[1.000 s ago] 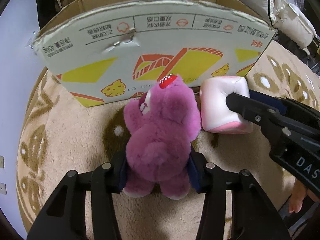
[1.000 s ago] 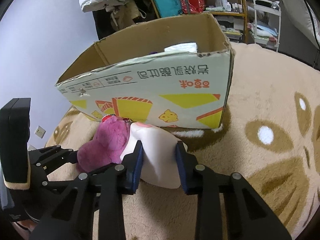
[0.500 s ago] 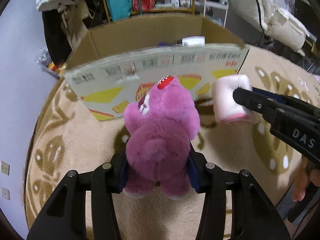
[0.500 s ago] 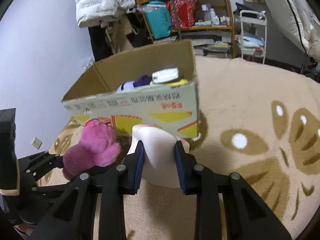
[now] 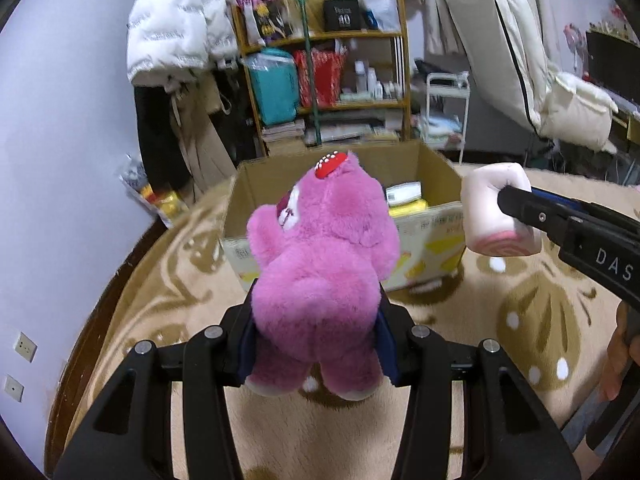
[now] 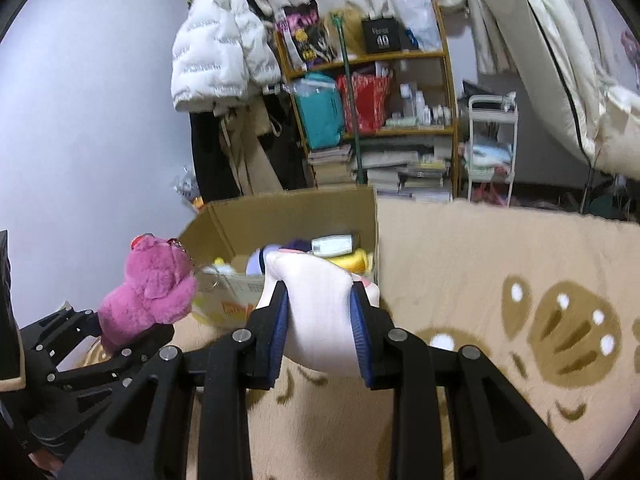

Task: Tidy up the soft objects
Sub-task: 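Lift the bear and roll plush over the box and release both inside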

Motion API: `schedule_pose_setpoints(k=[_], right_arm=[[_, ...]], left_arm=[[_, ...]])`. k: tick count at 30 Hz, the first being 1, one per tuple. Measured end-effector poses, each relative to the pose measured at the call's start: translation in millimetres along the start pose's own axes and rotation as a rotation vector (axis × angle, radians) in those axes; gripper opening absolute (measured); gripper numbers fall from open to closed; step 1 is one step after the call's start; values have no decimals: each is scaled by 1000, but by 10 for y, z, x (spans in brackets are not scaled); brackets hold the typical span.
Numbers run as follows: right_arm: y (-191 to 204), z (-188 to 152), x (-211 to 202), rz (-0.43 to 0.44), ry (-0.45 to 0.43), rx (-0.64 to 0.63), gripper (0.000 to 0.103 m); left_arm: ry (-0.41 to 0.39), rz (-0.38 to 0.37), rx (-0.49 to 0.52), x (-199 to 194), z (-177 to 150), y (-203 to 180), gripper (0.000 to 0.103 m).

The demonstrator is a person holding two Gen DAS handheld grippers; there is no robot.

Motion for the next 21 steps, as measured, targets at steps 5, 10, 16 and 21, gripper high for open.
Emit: schedule_pose_setpoints(k=[5,10,16,21], right_arm=[[27,169,-158,-2,-88,-12,31],[93,304,-174,-15,-148,-36,31],[147,445,-74,-28,-187,-55,31],[200,528,45,-34,-203,-72,31]], left_arm=[[-82,13,10,-165,125,30,47],[-123,36,8,-187,259,90,47],[-164,72,26,-159,408,100,47],[-176,86,46,-48,540,116,47]])
Point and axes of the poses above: each gripper's, at about its wrist camera, not at the fingertips, and x roughly the way its jaws point, y to its left, z to its top, the point moved 1 cm from there along x, roughly the way its jaws point, and after that the axes turned 9 degrees about -z, right-handed, at the moved point
